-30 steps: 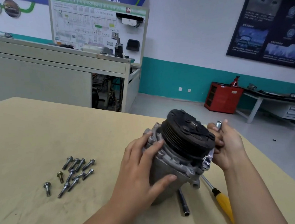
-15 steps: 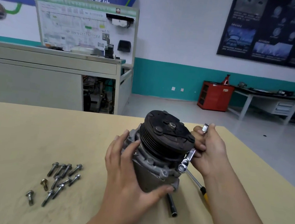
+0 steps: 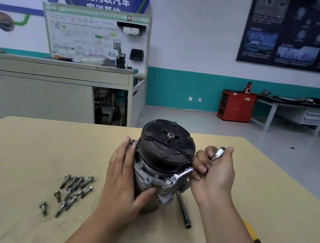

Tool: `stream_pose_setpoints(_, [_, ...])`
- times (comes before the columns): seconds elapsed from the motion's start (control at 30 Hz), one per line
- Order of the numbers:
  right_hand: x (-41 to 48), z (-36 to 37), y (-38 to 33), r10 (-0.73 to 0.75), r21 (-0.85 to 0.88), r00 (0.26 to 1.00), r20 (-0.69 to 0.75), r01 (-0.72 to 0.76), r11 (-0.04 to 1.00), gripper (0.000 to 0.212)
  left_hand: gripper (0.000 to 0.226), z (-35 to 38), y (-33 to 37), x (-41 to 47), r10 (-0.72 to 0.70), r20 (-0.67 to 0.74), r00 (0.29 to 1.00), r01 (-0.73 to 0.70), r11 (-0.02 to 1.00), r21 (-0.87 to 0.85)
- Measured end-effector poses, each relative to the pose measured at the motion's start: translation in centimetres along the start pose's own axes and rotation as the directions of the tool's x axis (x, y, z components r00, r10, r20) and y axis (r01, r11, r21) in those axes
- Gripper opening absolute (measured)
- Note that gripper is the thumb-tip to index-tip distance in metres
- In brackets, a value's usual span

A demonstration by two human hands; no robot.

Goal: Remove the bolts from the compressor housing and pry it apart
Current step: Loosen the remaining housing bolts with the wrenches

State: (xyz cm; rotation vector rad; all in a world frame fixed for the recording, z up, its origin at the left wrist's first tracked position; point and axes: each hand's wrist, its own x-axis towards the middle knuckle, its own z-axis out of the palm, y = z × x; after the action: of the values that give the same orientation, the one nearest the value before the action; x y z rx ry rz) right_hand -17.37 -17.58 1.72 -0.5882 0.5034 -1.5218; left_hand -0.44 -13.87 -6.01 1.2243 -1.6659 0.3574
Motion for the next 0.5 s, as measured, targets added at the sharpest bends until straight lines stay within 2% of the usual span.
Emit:
stream_pose_setpoints(0.23, [-1.5,-0.2,1.0,0.033,0.122,0.999,-0.038,-0.028,0.992,0.051,0.072,0.1,-1.0,-0.8,-0.054,-0.015,0.998,0.048,0.968,-0.245])
stream_pose_setpoints(0.5, [-1.8,-1.1,0.9,0.065,0.323,0.996,-0.067,-0.04,0.946,0.047,0.074,0.3,-1.2,-0.9,-0.052,-0.003,0.999,0.049,0.96,-0.275])
